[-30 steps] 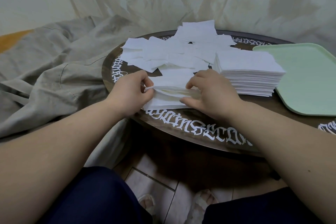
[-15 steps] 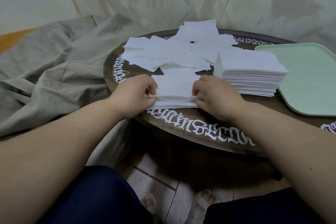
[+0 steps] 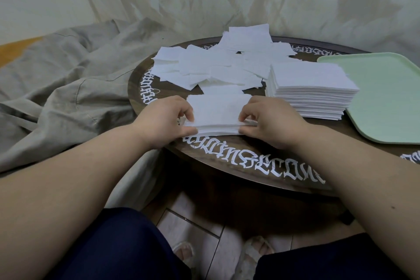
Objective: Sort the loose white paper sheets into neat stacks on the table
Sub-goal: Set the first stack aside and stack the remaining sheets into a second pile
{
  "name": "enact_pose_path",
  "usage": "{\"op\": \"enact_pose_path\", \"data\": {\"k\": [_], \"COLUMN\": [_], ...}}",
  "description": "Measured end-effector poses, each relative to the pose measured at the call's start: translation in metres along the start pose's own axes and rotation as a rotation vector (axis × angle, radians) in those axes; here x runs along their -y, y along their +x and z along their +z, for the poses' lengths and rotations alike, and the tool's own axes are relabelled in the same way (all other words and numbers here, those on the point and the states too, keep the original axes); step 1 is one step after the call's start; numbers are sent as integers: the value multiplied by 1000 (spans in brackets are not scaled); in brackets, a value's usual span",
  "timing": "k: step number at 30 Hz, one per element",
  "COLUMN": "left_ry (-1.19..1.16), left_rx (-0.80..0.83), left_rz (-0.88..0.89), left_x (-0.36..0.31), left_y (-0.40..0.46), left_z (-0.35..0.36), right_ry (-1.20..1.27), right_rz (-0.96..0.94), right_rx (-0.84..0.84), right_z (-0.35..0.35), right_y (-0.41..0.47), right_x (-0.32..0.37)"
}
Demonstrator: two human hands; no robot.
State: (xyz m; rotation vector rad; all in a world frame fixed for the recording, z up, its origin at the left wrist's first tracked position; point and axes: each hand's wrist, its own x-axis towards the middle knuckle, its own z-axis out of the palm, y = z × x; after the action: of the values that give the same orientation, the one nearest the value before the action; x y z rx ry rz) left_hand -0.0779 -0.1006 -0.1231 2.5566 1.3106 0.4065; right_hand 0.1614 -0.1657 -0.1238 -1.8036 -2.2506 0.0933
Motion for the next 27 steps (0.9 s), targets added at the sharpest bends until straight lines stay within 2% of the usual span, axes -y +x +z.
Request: {"op": "enact_pose_path", "data": {"k": [8,16,22,27], "left_ry": [64,93,129,201], "left_rx": [22,-19,-116,-111], "left_rz": [16,29,84,90], "left_x": [-1,-1,-7,-10], "left_y": [2,2,4,6], "left_z": [0,2,2,5], "right_ry": [-19,-9,16,-4], "right_rz": [-5,36,36,29], "right_rx": [-4,-58,-125,-87], "right_z": [-2,-3,-4,-5], "right_y": [0,1,1,1], "right_x": [0,2,2,1]}}
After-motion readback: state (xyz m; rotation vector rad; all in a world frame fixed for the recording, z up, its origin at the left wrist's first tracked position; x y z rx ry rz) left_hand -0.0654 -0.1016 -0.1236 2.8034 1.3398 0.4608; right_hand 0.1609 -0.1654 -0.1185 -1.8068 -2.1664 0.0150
